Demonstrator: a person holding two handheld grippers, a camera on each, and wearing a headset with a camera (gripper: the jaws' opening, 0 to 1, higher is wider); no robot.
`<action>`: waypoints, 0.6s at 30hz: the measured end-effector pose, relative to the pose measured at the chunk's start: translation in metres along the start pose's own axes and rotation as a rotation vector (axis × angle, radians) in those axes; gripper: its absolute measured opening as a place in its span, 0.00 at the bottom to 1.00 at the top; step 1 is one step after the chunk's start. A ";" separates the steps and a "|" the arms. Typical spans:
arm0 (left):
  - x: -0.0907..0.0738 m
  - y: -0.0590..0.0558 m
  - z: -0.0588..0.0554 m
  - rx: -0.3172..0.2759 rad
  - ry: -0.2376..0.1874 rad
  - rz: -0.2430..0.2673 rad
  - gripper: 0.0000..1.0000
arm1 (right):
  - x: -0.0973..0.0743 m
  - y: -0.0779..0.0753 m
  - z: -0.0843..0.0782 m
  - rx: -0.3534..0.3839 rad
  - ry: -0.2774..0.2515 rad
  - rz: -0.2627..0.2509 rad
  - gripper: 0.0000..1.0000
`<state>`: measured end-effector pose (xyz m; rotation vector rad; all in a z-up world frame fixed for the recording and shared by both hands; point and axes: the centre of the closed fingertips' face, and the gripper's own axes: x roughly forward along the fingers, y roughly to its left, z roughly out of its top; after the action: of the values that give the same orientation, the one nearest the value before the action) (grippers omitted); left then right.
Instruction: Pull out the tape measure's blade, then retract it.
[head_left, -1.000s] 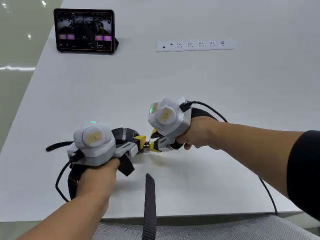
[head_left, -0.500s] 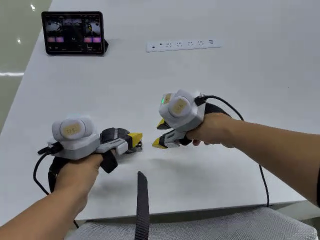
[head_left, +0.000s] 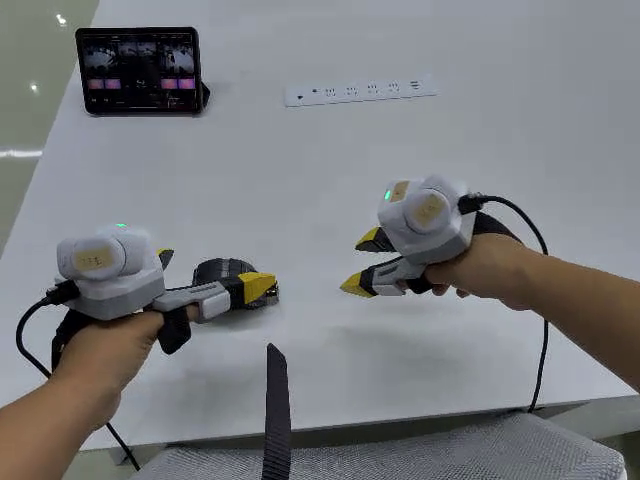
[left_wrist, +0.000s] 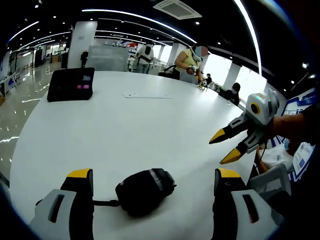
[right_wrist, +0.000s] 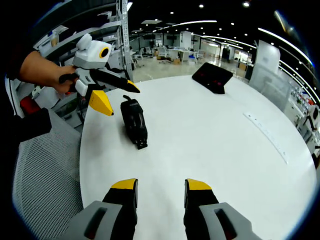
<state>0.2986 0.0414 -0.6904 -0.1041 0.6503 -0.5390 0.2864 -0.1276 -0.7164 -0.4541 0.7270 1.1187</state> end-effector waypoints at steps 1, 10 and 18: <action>-0.001 0.000 -0.001 0.000 0.004 -0.005 0.99 | -0.003 -0.001 -0.002 0.003 -0.002 -0.004 0.35; -0.013 -0.003 -0.031 0.119 0.086 -0.091 0.99 | -0.038 -0.005 -0.026 0.025 -0.016 -0.047 0.45; -0.030 0.001 -0.042 0.157 0.127 -0.118 0.99 | -0.066 -0.011 -0.060 0.105 -0.038 -0.073 0.55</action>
<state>0.2539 0.0601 -0.7077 0.0401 0.7264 -0.7130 0.2624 -0.2140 -0.7096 -0.3664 0.7271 1.0133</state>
